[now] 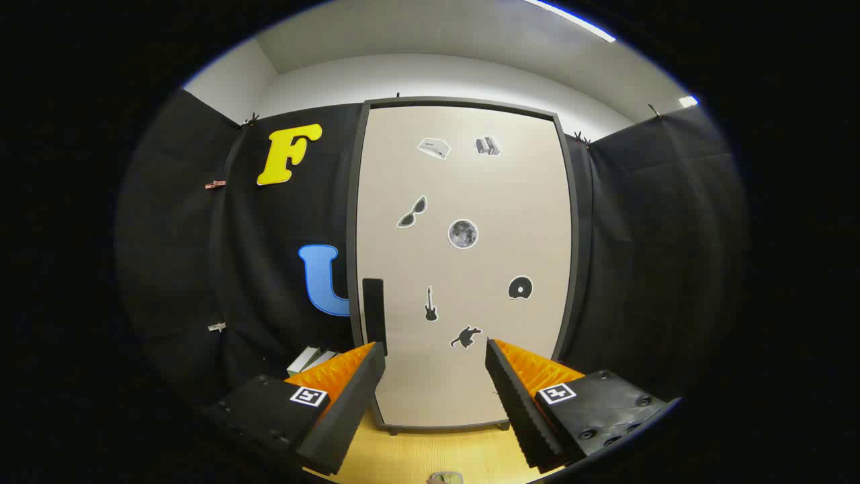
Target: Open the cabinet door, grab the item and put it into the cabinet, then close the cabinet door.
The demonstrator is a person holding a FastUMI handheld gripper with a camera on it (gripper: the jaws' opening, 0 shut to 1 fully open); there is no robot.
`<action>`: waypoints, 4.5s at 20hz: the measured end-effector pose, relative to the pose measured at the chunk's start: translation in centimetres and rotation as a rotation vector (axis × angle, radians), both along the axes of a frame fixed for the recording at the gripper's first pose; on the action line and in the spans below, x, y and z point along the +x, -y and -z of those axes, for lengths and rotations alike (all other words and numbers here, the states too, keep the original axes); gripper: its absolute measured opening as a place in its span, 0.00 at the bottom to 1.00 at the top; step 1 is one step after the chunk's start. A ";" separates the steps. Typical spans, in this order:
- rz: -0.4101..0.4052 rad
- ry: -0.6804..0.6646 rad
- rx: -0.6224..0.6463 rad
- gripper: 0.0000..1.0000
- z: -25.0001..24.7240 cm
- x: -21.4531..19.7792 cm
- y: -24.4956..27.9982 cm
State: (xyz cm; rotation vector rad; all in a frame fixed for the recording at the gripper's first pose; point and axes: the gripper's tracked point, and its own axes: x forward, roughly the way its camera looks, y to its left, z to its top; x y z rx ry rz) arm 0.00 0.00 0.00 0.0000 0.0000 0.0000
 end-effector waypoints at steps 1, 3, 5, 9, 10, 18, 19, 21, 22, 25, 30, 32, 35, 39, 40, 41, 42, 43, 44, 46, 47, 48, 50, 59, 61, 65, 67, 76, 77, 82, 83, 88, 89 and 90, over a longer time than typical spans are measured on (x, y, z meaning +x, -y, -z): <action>0.001 0.001 0.000 0.98 0.0 0.0 0.0; 0.006 0.005 -0.002 0.98 -0.1 0.0 0.1; 0.008 0.016 0.002 0.98 -0.4 0.1 0.1; 0.003 0.034 0.003 0.98 -1.0 0.3 -0.2; 0.005 0.033 0.000 0.98 -1.0 0.4 -0.1; 0.015 0.028 0.007 0.98 -1.1 1.0 0.1; 0.015 0.028 0.009 0.98 -1.1 1.1 0.1; 0.017 0.024 0.010 0.98 -1.0 1.4 0.0; 0.016 0.022 0.011 0.98 -0.9 1.4 -0.1; 0.011 0.011 0.009 0.98 -0.5 1.9 -0.8; -0.005 -0.007 0.002 0.98 0.3 3.1 -2.8; -0.017 -0.012 0.003 0.98 0.6 3.8 -3.9; -0.031 -0.026 0.003 0.98 1.2 5.0 -5.4; -0.046 -0.031 0.012 0.98 1.8 6.9 -7.0; -0.046 -0.034 0.013 0.98 1.9 7.5 -7.3; -0.045 -0.039 0.013 0.98 2.2 8.0 -7.5; -0.040 -0.044 0.014 0.98 2.5 8.4 -7.6; -0.038 -0.048 0.016 0.98 2.7 8.9 -7.8; -0.033 -0.051 0.018 0.98 2.8 9.5 -7.8; -0.025 -0.054 0.021 0.98 3.2 10.6 -7.9; -0.021 -0.057 0.022 0.98 3.5 11.2 -8.0; -0.018 -0.062 0.022 0.98 3.7 11.7 -8.0; -0.009 -0.071 0.020 0.98 4.4 12.8 -8.0; 0.012 -0.036 0.041 0.90 3.8 16.0 -8.1; 0.011 -0.029 0.033 0.90 3.4 16.4 -8.2; 0.020 -0.034 0.023 0.73 3.6 16.9 -8.3; 0.028 -0.050 0.017 0.65 4.1 17.2 -8.1; 0.039 -0.082 -0.012 0.31 5.0 17.5 -8.4; 0.042 -0.081 -0.009 0.26 5.1 17.3 -8.4; 0.032 -0.088 -0.004 0.16 5.2 17.1 -8.4; 0.025 -0.083 -0.001 0.16 5.2 17.0 -8.4; -0.010 -0.091 -0.008 0.16 5.2 15.7 -8.3; -0.016 -0.090 -0.005 0.16 5.1 15.5 -8.3; -0.021 -0.091 -0.006 0.16 5.1 15.3 -8.2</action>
